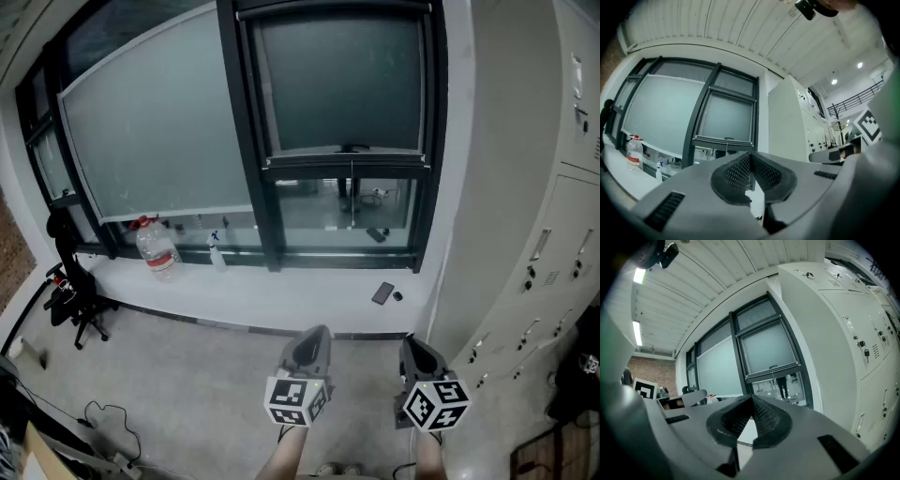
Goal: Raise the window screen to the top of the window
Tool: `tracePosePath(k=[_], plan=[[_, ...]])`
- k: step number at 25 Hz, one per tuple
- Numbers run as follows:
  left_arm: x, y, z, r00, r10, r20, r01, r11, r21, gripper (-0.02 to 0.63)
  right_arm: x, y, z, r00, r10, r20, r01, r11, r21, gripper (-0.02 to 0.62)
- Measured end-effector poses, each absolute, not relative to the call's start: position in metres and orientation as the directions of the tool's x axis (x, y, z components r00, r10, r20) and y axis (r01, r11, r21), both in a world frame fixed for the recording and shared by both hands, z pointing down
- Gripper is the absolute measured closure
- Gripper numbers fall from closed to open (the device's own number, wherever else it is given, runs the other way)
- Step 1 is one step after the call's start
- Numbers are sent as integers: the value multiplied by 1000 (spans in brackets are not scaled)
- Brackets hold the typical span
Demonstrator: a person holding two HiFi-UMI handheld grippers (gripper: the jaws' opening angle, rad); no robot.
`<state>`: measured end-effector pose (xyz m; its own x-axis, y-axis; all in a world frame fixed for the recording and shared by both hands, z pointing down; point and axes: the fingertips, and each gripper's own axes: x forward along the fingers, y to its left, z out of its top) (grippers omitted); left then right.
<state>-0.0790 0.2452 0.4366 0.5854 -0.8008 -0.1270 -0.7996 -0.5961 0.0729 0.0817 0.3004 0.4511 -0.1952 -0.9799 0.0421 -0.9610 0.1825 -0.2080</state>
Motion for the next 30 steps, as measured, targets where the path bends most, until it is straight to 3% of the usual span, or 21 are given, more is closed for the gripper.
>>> tracePosePath(k=[10, 22, 30], plan=[[-74, 246, 441, 600, -792, -114, -791, -609, 61, 603, 81, 300, 454, -208, -977, 47, -959, 194, -209, 591], [-65, 245, 458, 582, -808, -89, -807, -587, 61, 603, 72, 300, 471, -451, -892, 15, -847, 423, -322, 588], [-73, 229, 457, 548, -833, -78, -835, -550, 14, 603, 82, 274, 462, -475, -875, -89, -812, 475, -340, 588]])
